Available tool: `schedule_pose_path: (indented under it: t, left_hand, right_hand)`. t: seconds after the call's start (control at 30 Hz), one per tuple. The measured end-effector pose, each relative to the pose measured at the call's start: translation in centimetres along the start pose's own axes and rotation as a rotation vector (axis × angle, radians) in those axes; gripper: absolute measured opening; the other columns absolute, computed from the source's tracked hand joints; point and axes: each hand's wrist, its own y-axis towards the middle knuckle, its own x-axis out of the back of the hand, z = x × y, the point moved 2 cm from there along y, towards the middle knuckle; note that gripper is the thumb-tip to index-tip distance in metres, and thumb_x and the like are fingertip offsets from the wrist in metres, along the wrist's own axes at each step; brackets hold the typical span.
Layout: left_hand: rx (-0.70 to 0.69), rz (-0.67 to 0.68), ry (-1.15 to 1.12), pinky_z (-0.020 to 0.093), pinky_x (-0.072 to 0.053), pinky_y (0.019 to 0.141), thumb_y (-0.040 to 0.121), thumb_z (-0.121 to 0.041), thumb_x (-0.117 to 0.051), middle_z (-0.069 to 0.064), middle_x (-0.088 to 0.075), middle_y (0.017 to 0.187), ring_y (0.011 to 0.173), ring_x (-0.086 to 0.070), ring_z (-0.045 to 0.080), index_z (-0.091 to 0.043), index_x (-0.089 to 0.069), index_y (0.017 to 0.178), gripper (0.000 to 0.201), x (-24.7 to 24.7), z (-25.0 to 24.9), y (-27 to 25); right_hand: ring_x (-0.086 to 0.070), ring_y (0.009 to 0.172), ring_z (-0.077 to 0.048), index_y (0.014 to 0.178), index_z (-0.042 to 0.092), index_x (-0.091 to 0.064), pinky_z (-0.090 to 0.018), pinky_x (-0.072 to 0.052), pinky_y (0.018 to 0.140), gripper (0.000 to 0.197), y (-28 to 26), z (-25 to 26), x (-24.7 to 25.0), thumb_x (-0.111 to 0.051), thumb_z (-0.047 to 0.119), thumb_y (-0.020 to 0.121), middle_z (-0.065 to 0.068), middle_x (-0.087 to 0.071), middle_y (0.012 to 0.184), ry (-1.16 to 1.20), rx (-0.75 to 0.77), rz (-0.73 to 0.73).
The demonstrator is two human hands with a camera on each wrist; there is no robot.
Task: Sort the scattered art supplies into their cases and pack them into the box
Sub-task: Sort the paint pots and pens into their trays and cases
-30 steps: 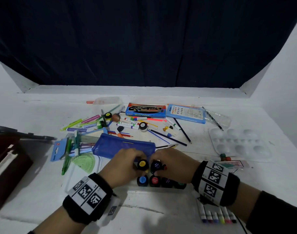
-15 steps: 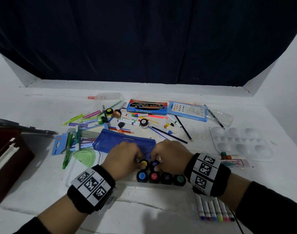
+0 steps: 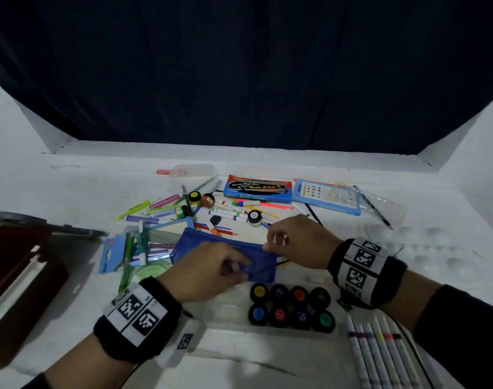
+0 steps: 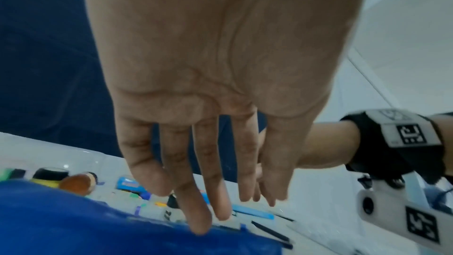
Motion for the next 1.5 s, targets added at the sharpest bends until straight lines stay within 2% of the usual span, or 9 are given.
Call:
schedule_pose_path:
  t: [0.17,0.3,0.4,0.53,0.9,1.07,1.2,1.37,1.5]
  left_hand:
    - [0.085,-0.275,-0.1,0.026,-0.053,0.074,0.088,-0.033,-0.073,-0.013,-0.068,0.086,0.077,-0.064,0.006,-0.035,-0.073,0.102,0.015,4.7,6.1,-0.1]
    - [0.172,-0.405,-0.087,0.012,-0.046,0.067,0.086,-0.018,-0.075,-0.002,-0.067,0.086,0.071,-0.062,0.009,-0.03,-0.067,0.103,0.023,7.4,11.3,0.9]
    - [0.245,-0.359,-0.007,0.028,-0.052,0.083,0.087,-0.015,-0.074,0.003,-0.066,0.106,0.089,-0.064,0.017,-0.025,-0.063,0.116,0.033,8.6,14.5,2.8]
    - [0.31,-0.194,0.078,0.028,-0.044,0.092,0.09,-0.016,-0.067,0.005,-0.063,0.127,0.112,-0.059,0.025,-0.019,-0.058,0.128,0.039,8.7,16.3,5.8]
    - [0.363,-0.062,0.253,0.021,-0.04,0.081,0.085,-0.024,-0.071,0.006,-0.067,0.118,0.106,-0.061,0.021,-0.019,-0.07,0.109,0.025,7.8,17.0,8.4]
    - [0.405,-0.321,-0.026,0.019,-0.045,0.071,0.086,-0.024,-0.075,0.0,-0.067,0.104,0.087,-0.061,0.013,-0.017,-0.067,0.112,0.028,10.9,14.8,6.1]
    - [0.258,-0.543,-0.502,0.017,-0.055,0.075,0.082,-0.014,-0.08,-0.004,-0.075,0.102,0.089,-0.072,0.014,-0.016,-0.071,0.109,0.028,12.6,10.4,2.7]
    - [0.101,-0.429,-0.774,0.017,-0.055,0.075,0.072,0.002,-0.083,-0.001,-0.077,0.095,0.079,-0.072,0.008,-0.012,-0.072,0.106,0.039,9.4,4.5,-2.0]
    - [0.032,-0.232,-0.635,0.025,-0.059,0.081,0.068,-0.004,-0.089,-0.007,-0.076,0.098,0.088,-0.073,0.01,-0.019,-0.074,0.105,0.043,3.8,3.9,-4.4]
  right_hand:
    - [-0.053,0.091,-0.008,0.116,0.024,-0.063,-0.027,-0.044,0.082,0.022,3.5,-0.8,0.5,-0.06,0.028,0.095,0.007,-0.061,0.107,0.015,0.047,-0.219]
    - [-0.046,0.11,-0.006,0.136,0.027,-0.049,-0.023,-0.035,0.093,0.041,5.6,-0.9,-0.3,-0.058,0.027,0.096,0.008,-0.053,0.13,-0.022,0.027,-0.141]
    - [-0.044,0.129,-0.017,0.142,0.026,-0.043,-0.033,-0.038,0.106,0.049,7.3,-1.4,-1.1,-0.058,0.032,0.096,0.003,-0.049,0.141,-0.053,-0.03,-0.041]
    - [-0.053,0.122,-0.02,0.14,0.031,-0.044,-0.038,-0.045,0.101,0.042,9.2,-2.4,-2.5,-0.052,0.033,0.098,0.005,-0.052,0.138,-0.141,-0.014,0.081]
    - [-0.055,0.115,-0.023,0.137,0.026,-0.043,-0.036,-0.048,0.092,0.042,8.1,-3.5,-3.0,-0.055,0.032,0.097,0.0,-0.057,0.126,-0.373,0.002,0.043]
    - [-0.058,0.097,-0.014,0.109,0.032,-0.057,-0.037,-0.051,0.084,0.019,5.8,-1.6,0.4,-0.064,0.033,0.091,0.009,-0.062,0.106,-0.089,-0.004,-0.222]
    - [-0.06,0.084,-0.004,0.102,0.033,-0.059,-0.033,-0.054,0.075,0.018,2.9,1.5,2.3,-0.068,0.038,0.087,0.014,-0.065,0.096,0.052,0.056,-0.298]
    - [-0.061,0.083,-0.004,0.097,0.033,-0.059,-0.027,-0.051,0.072,0.023,-0.8,5.1,1.1,-0.064,0.052,0.085,0.016,-0.065,0.087,0.067,0.139,-0.173]
    - [-0.056,0.085,-0.006,0.099,0.032,-0.056,-0.03,-0.048,0.075,0.022,-3.0,6.6,-1.6,-0.061,0.05,0.088,0.014,-0.063,0.092,0.035,0.191,-0.049]
